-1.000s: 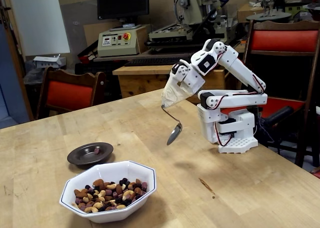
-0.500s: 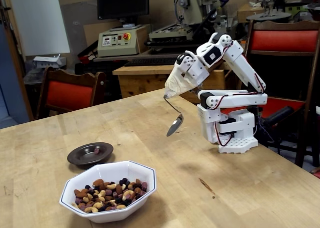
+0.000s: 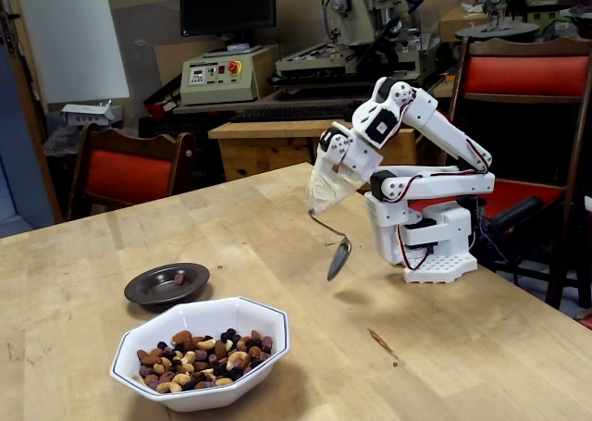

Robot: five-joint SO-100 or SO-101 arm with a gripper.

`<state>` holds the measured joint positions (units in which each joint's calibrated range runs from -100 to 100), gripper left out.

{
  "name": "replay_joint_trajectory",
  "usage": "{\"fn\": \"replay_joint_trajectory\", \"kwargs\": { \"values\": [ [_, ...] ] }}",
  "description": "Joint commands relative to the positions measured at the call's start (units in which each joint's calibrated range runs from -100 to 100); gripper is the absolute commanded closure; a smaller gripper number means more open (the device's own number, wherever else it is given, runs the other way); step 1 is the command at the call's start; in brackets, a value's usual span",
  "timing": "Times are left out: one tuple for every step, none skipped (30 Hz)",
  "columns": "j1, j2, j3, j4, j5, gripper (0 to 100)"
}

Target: Use spoon to take food

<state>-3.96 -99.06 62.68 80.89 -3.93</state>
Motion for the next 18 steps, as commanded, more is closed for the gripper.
{"fn": "replay_joint_trajectory", "kwargs": {
  "values": [
    [-0.34, -0.09, 2.1, -0.65, 0.1, 95],
    [-0.34, -0.09, 2.9, -0.65, 0.15, 96],
    [-0.34, -0.09, 3.52, -0.65, 0.15, 96],
    [-0.34, -0.09, 4.05, -0.73, 0.15, 96],
    [-0.49, -0.09, 4.49, -1.05, -0.1, 96],
    [-0.34, -0.09, 5.02, -1.6, -0.1, 96],
    [-0.34, -0.09, 5.64, -2.23, -0.15, 96],
    [-0.34, -0.09, 6.44, -2.71, -0.15, 96],
    [-0.34, -0.09, 7.23, -3.1, -0.15, 96],
    [-0.34, -0.09, 8.21, -3.42, -0.15, 96],
    [-0.34, -0.09, 9.18, -3.65, 0.05, 96],
    [-0.34, -0.09, 9.98, -3.81, 0.1, 96],
    [-0.34, 0.0, 10.33, -3.97, 0.05, 96],
    [-0.34, 0.25, 10.86, -3.97, -0.15, 95],
    [-0.34, 0.34, 11.04, -3.97, -0.15, 95],
    [-0.41, 0.51, 10.77, -4.05, -0.15, 95],
    [-0.56, 0.51, 10.15, -4.37, -0.15, 95],
    [-0.64, 0.43, 9.45, -4.92, -0.15, 95]
  ]
}}
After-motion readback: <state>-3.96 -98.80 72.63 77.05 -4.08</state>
